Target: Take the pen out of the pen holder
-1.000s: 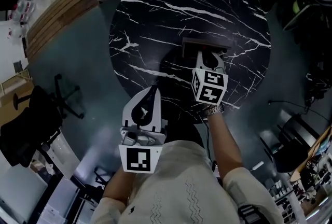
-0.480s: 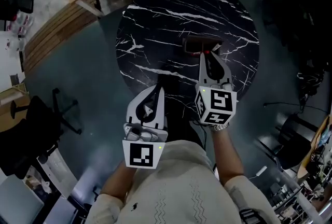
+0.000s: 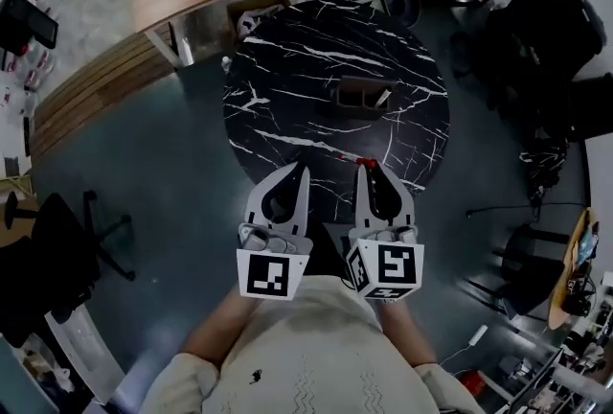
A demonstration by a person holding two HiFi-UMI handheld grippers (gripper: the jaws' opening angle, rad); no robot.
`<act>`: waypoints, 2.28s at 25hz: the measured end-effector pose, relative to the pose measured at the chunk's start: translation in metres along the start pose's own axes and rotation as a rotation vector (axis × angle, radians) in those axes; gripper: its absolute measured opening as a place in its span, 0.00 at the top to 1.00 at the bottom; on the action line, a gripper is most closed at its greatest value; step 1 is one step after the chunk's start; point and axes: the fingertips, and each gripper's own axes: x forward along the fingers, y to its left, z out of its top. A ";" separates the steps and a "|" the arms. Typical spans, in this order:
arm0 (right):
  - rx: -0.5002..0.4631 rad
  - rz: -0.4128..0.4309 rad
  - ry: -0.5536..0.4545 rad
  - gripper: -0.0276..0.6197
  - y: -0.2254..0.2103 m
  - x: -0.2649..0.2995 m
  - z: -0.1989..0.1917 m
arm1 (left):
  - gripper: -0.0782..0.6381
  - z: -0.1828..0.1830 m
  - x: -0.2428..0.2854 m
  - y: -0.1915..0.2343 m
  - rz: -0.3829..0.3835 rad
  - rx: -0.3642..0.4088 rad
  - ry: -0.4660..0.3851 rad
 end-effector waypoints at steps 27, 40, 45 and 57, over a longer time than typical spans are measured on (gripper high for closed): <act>0.039 0.078 0.007 0.86 0.069 -0.067 -0.011 | 0.88 -0.002 -0.083 -0.025 -0.147 0.056 0.067; -0.083 0.118 -0.075 0.86 0.075 -0.082 0.000 | 0.88 0.004 -0.079 -0.049 -0.208 0.101 0.039; -0.068 0.115 -0.068 0.86 0.075 -0.084 -0.003 | 0.88 0.005 -0.079 -0.050 -0.208 0.094 0.033; -0.035 0.121 0.000 0.86 0.074 -0.082 -0.017 | 0.88 0.001 -0.082 -0.050 -0.199 0.100 0.046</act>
